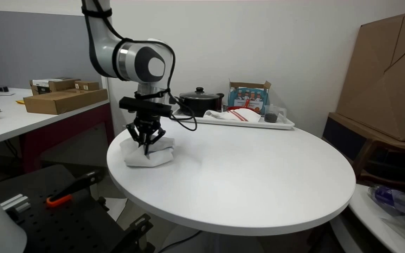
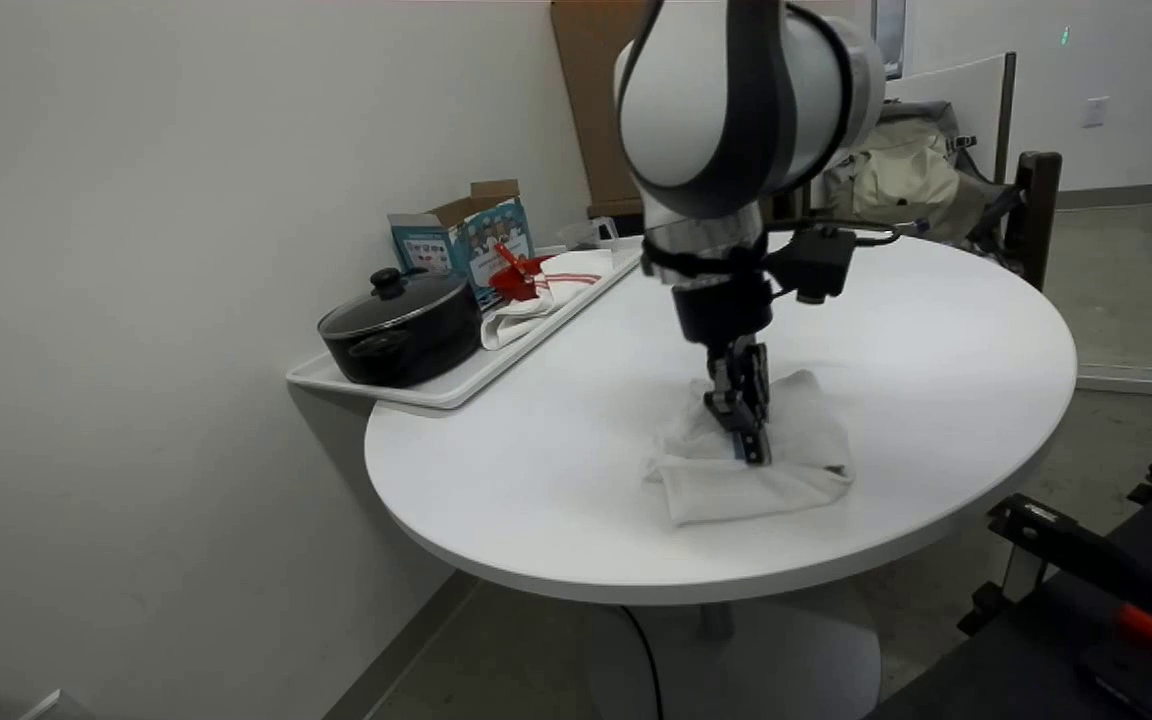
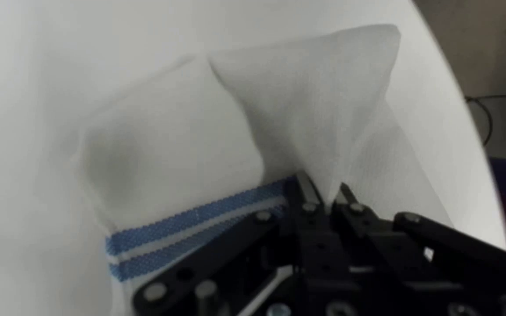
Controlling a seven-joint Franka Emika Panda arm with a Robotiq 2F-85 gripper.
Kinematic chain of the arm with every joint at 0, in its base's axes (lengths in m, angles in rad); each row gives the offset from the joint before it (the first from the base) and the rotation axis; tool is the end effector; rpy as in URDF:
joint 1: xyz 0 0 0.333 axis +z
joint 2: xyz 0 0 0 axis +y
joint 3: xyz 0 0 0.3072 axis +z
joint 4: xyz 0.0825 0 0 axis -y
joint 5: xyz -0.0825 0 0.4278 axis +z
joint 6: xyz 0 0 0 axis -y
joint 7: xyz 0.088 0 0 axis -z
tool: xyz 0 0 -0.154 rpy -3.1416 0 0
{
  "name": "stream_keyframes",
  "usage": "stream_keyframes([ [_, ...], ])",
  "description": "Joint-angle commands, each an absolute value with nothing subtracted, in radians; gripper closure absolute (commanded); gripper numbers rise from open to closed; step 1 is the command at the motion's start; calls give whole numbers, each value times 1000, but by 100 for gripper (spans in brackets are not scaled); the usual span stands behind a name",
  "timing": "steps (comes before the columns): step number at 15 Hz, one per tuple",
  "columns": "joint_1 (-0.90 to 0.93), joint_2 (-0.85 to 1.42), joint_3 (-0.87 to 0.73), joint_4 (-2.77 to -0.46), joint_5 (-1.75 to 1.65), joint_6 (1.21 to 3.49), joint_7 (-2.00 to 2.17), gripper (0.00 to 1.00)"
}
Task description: Slide the white towel across the table.
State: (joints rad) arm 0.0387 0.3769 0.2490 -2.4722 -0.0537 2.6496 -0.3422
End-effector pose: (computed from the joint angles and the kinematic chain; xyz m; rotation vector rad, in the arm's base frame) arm 0.4273 0.1466 0.0400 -2.8821 -1.0055 0.2815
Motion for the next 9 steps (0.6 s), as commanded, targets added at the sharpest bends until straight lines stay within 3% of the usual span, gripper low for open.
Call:
stream_keyframes([
  [1,-54,376,188,-2412,1,2703,-373,98],
  [9,87,555,225,-2129,-40,2711,-284,98],
])
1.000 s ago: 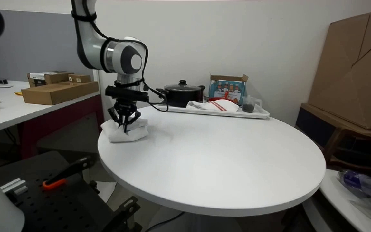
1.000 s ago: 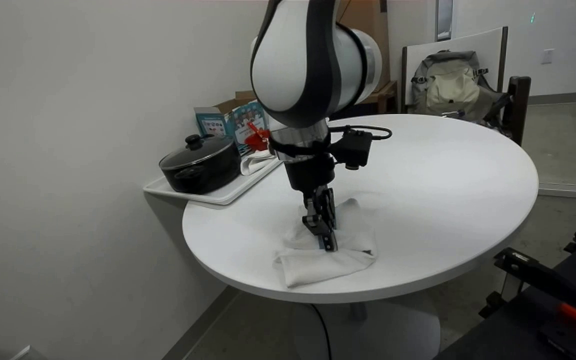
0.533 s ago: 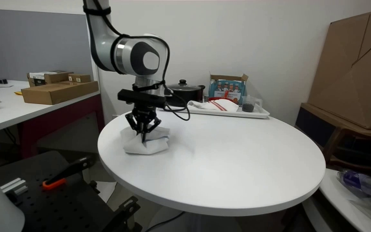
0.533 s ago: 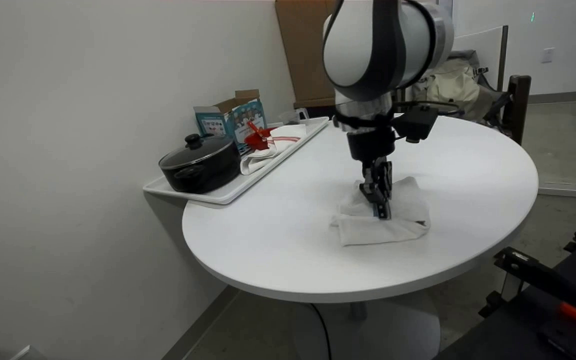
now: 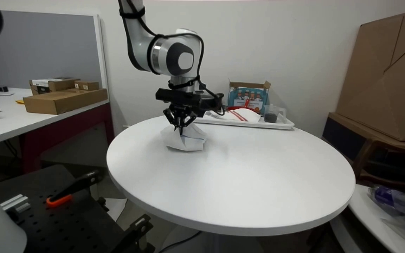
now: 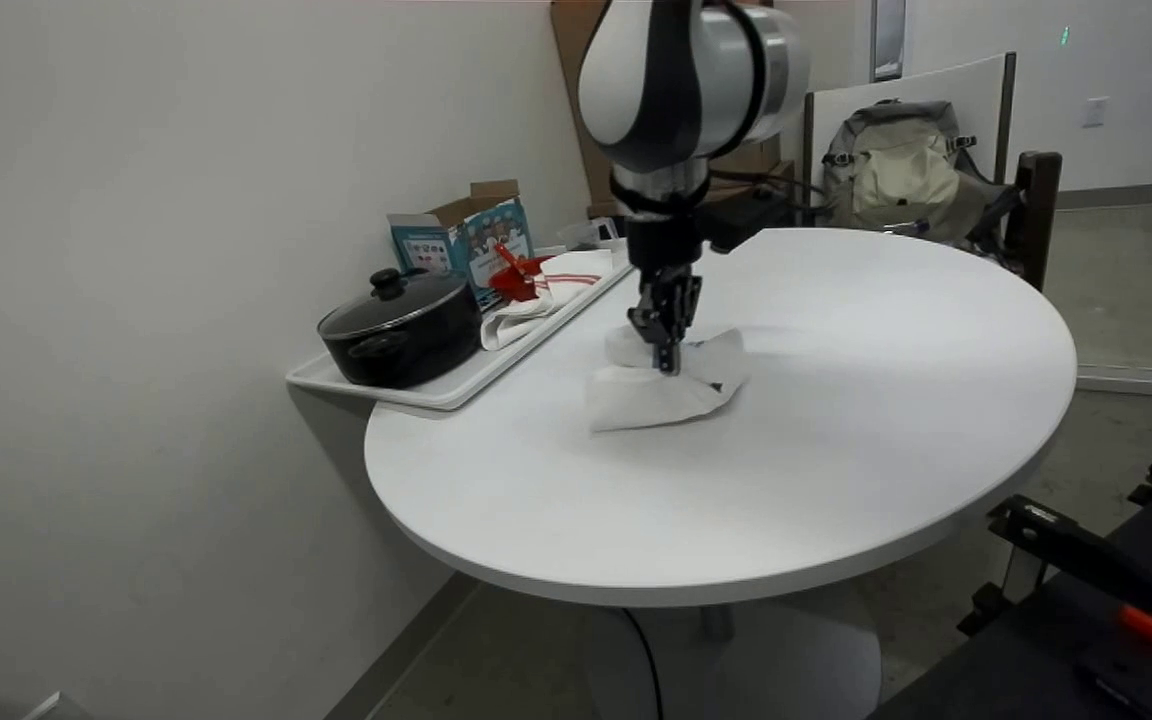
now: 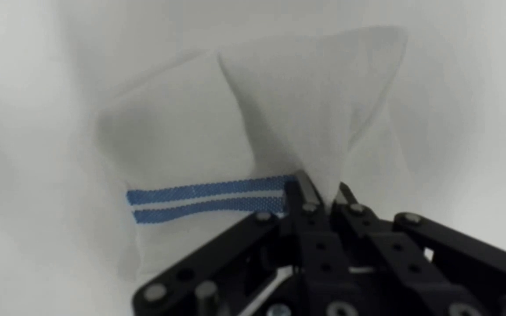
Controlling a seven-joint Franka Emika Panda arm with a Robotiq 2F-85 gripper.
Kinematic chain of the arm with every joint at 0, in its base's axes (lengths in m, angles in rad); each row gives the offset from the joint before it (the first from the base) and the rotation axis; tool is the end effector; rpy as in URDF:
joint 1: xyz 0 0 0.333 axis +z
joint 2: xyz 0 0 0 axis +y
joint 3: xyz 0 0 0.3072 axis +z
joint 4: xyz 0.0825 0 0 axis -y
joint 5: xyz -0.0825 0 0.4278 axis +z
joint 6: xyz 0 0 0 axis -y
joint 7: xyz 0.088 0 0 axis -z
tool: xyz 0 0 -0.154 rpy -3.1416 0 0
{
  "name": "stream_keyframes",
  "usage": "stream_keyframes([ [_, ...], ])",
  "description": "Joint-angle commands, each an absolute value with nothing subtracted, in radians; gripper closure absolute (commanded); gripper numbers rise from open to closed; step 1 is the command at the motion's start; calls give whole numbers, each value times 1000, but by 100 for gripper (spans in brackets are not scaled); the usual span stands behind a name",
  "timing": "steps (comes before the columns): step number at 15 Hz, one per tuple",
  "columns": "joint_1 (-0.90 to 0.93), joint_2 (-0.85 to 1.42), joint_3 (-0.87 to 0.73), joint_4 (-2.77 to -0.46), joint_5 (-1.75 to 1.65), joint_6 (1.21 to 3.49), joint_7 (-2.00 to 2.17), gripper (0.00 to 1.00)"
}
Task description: Slide the white towel across the table.
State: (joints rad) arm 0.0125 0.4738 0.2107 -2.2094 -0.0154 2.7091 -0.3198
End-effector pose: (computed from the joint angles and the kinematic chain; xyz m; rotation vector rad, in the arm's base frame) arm 0.5548 0.1381 0.0763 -2.9467 -0.8037 -0.0623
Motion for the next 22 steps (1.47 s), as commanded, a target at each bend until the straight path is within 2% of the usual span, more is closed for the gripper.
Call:
stream_keyframes([
  [1,109,569,239,-2130,-44,2716,-292,98],
  [5,152,584,299,-2233,-66,2718,-347,98],
  [9,92,499,355,-2386,-33,2711,-408,98],
  [13,10,397,286,-2486,-12,2733,-378,98],
  [17,-94,385,197,-2410,10,2755,-389,98],
  [20,-119,425,198,-2317,16,2727,-393,98],
  [21,-117,434,216,-2289,44,2677,-370,69],
  [22,-111,437,223,-2271,59,2634,-362,68],
])
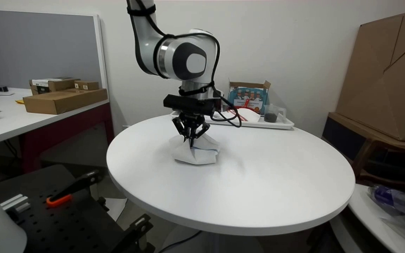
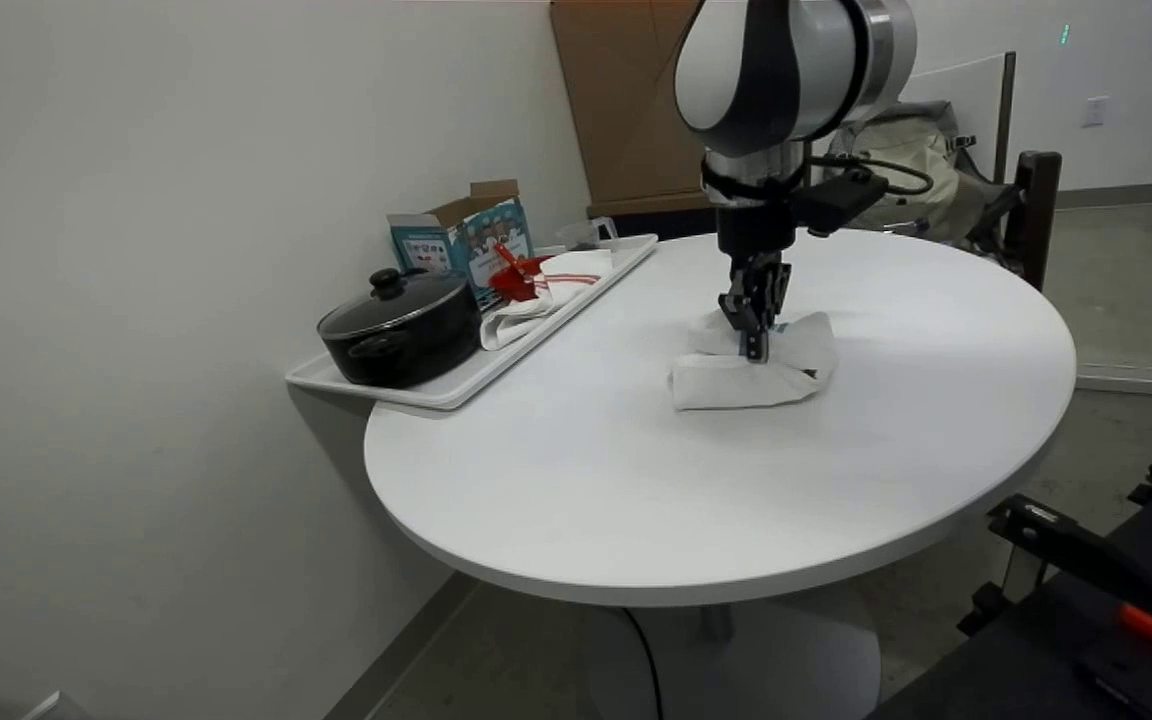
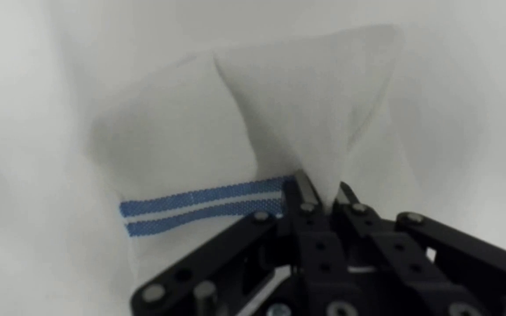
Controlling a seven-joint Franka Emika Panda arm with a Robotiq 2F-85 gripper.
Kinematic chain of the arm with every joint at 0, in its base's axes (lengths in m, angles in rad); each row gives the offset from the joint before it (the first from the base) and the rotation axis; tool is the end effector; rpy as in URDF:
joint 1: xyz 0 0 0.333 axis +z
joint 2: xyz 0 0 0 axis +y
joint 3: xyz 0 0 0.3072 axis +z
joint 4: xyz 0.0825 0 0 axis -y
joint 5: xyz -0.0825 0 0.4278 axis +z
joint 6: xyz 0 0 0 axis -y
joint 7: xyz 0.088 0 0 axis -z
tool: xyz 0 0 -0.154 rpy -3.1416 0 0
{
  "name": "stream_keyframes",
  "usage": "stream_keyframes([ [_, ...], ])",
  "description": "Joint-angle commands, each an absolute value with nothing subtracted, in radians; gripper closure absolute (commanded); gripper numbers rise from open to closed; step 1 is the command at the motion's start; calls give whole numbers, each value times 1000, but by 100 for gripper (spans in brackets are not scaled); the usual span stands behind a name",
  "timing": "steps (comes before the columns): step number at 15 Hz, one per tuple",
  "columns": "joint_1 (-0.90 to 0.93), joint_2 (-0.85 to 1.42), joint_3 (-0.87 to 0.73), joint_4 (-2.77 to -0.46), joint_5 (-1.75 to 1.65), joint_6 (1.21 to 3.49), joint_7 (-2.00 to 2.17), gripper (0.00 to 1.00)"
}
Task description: Slide the white towel across the table.
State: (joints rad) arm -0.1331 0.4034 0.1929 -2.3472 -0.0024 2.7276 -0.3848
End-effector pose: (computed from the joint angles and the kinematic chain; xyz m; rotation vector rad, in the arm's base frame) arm 0.5206 0.0434 0.0674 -2.9942 -0.6574 0.0052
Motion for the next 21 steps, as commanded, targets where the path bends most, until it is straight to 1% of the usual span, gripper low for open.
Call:
stream_keyframes([
  [1,-104,438,233,-2259,87,2591,-350,61],
  [2,-95,432,238,-2250,118,2529,-324,54],
  [3,-97,427,249,-2249,158,2501,-317,45],
  [5,-120,391,269,-2277,274,2506,-314,31],
  [7,-125,321,247,-2321,343,2518,-278,18],
  [8,-119,283,230,-2346,361,2511,-243,10],
  [9,-103,248,210,-2382,367,2556,-207,3],
  [10,-98,203,196,-2418,377,2574,-188,0],
  [13,-61,40,146,-2540,341,2593,-85,0],
  [17,-14,-180,124,-2693,323,2587,-79,0],
  [18,-11,-37,105,-2587,332,2568,-108,0],
  [21,13,-152,95,-2666,323,2570,-90,0],
])
